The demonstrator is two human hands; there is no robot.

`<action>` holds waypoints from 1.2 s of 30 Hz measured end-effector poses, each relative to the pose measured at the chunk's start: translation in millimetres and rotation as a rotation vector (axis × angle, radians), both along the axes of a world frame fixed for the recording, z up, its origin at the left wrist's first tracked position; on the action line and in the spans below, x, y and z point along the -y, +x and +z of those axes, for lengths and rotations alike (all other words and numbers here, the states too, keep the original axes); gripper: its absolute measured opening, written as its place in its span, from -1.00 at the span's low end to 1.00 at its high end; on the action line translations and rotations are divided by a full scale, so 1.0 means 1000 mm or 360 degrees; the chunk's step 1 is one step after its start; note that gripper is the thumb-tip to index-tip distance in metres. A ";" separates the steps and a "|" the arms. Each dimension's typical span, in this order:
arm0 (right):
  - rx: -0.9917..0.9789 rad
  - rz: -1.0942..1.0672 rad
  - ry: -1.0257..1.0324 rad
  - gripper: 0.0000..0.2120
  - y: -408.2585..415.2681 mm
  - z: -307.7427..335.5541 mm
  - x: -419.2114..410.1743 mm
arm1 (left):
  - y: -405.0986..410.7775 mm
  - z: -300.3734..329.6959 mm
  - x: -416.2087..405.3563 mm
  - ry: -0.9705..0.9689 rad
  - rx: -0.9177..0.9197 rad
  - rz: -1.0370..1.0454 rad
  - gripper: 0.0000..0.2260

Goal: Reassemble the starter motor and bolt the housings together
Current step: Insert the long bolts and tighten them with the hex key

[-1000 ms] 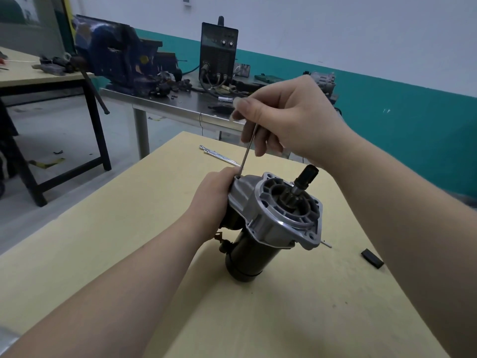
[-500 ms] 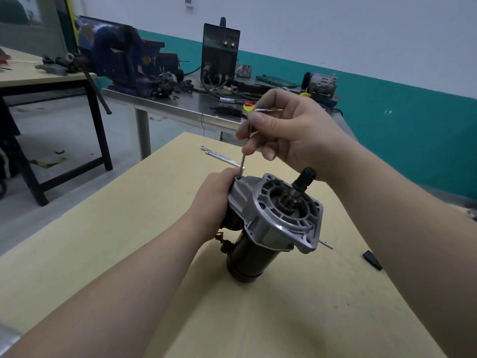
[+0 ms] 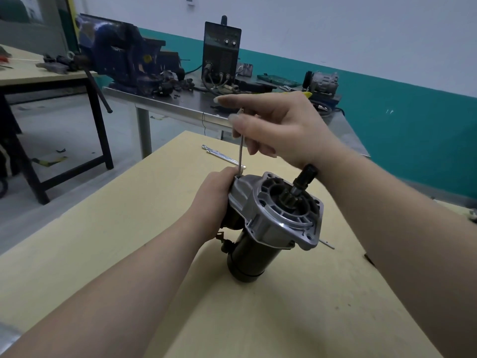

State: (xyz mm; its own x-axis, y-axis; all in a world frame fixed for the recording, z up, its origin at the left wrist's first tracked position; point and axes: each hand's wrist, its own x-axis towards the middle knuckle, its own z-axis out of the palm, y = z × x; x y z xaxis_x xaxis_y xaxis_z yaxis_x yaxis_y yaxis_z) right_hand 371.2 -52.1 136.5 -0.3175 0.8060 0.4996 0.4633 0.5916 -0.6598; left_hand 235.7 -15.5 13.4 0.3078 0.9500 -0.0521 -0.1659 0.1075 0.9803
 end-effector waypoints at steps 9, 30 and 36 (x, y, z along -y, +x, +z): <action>0.0820 -0.0309 0.0181 -0.74 -0.014 0.040 0.009 | -0.002 -0.002 -0.001 -0.0006 0.0000 -0.0022 -0.76; 0.1309 -0.0575 0.0175 -0.65 -0.036 0.050 0.012 | -0.001 -0.008 -0.002 -0.0029 0.0115 0.0025 -0.71; 0.1162 -0.0457 0.0035 -0.69 -0.023 0.052 0.015 | -0.005 -0.004 0.006 -0.0058 0.0258 -0.0222 -0.18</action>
State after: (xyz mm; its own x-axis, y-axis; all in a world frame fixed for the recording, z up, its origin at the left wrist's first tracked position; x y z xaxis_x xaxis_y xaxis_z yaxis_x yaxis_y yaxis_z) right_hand 347.9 -66.9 188.3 -0.3524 0.8985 0.2616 0.9121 0.3923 -0.1188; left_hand 231.0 -21.2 9.2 0.4435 0.8959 -0.0249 -0.3022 0.1756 0.9369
